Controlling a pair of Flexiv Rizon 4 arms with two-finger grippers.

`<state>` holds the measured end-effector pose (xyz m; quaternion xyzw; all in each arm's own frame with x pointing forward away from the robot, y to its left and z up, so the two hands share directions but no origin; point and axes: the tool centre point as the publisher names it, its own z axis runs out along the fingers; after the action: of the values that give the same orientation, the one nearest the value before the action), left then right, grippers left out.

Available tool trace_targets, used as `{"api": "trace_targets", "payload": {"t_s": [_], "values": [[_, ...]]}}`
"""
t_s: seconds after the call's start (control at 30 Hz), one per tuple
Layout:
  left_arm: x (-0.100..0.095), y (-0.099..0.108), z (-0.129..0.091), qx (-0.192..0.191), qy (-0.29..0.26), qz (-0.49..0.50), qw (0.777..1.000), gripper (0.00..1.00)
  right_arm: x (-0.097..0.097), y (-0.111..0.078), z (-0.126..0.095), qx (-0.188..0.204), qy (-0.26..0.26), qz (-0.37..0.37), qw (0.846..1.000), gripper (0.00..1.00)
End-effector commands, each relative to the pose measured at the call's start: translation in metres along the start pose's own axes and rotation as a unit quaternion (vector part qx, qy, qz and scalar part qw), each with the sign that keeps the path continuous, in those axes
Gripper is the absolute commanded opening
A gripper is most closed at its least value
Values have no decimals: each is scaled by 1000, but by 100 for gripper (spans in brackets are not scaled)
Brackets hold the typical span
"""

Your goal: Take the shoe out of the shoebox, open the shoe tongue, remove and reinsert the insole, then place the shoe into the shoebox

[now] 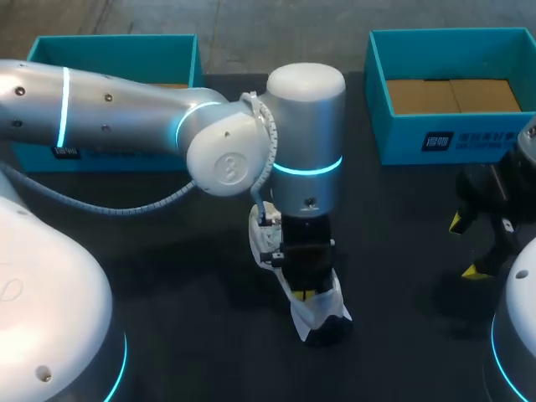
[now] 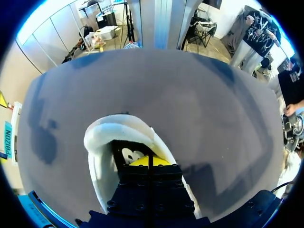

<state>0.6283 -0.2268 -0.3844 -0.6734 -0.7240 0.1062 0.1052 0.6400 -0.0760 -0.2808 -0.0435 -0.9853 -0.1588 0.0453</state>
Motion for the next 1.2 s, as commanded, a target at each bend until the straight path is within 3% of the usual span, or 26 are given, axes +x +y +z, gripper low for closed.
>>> {"api": "trace_targets", "payload": {"t_s": [0.03,0.33,0.5,0.7,0.97,1.2], "values": [[-8,0,15,-2,2,-10,1000,0,1,0,0,1,-1,0,1000,100],[-12,5,32,-14,-14,-44,999,0,1,0,0,1,-1,0,1000,100],[-13,9,35,-55,-22,-59,996,0,1,0,0,1,-1,0,1000,100],[-13,12,24,-105,-49,-72,991,0,1,0,0,1,-1,0,1000,100],[-10,11,-3,-92,-87,-77,989,0,1,0,0,1,-1,0,1000,100],[-14,5,-21,-38,-106,-62,992,0,1,0,0,1,-1,0,1000,100]]}}
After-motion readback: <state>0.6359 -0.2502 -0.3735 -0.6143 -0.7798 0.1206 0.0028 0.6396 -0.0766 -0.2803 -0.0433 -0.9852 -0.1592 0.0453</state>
